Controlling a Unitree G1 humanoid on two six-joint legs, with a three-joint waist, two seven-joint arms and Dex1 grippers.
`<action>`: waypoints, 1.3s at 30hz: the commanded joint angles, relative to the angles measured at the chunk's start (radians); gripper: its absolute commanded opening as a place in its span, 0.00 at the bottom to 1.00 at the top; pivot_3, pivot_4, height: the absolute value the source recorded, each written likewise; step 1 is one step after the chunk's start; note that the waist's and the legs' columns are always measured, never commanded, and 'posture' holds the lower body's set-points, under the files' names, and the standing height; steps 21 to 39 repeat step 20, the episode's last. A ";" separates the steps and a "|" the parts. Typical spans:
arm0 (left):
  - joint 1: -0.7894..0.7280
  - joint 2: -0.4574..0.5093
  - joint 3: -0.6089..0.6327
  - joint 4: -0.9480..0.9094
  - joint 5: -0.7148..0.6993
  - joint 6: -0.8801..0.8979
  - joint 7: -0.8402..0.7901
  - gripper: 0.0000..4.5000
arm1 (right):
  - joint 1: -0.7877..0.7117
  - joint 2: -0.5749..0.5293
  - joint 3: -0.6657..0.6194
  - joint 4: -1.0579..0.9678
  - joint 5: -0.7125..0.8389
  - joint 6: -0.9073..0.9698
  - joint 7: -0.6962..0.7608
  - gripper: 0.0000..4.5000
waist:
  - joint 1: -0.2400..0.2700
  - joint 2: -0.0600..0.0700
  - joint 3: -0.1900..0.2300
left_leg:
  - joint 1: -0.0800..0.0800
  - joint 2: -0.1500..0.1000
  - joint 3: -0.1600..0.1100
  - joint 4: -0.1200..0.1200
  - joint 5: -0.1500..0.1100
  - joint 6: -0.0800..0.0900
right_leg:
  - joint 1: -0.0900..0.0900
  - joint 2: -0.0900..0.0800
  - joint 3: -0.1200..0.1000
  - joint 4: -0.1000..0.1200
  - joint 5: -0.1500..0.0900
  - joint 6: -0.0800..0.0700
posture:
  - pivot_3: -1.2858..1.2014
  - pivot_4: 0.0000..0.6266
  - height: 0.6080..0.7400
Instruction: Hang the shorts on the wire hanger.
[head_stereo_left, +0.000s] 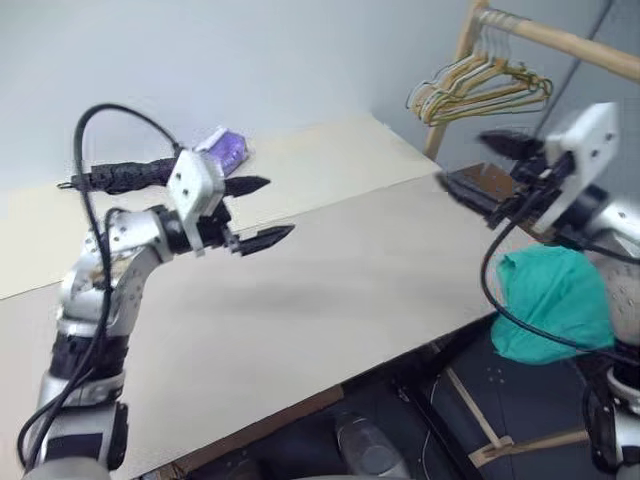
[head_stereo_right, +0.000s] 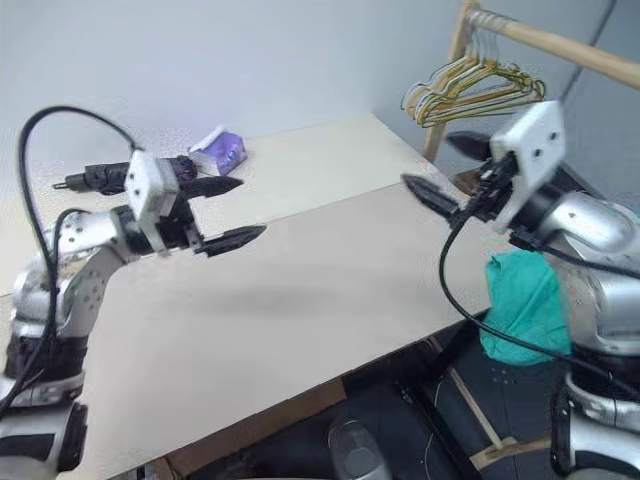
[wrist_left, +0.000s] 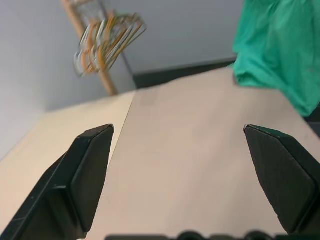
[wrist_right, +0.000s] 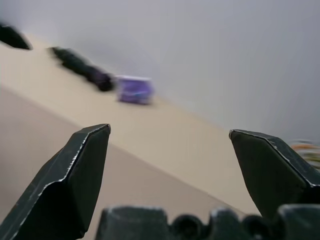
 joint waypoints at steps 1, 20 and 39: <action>0.049 0.041 0.067 -0.115 -0.026 0.032 0.031 1.00 | -0.065 -0.015 0.059 0.108 -0.019 -0.047 0.146 0.99 | 0.041 0.000 0.000 | -0.001 0.000 0.001 0.000 0.000 0.000 | -0.002 0.000 0.000 0.000 0.000 0.000 | 0.49 0.06 1.00; 0.183 0.080 0.128 -0.260 -0.091 0.113 0.096 1.00 | -0.066 0.026 0.091 0.127 -0.086 -0.116 0.221 0.99 | 0.250 0.000 0.000 | -0.013 0.000 0.001 0.005 0.000 0.000 | -0.013 0.000 -0.002 0.002 0.001 -0.001 | 0.52 0.06 1.00; 0.183 0.080 0.128 -0.260 -0.091 0.113 0.096 1.00 | -0.066 0.026 0.091 0.127 -0.086 -0.116 0.221 0.99 | 0.250 0.000 0.000 | -0.013 0.000 0.001 0.005 0.000 0.000 | -0.013 0.000 -0.002 0.002 0.001 -0.001 | 0.52 0.06 1.00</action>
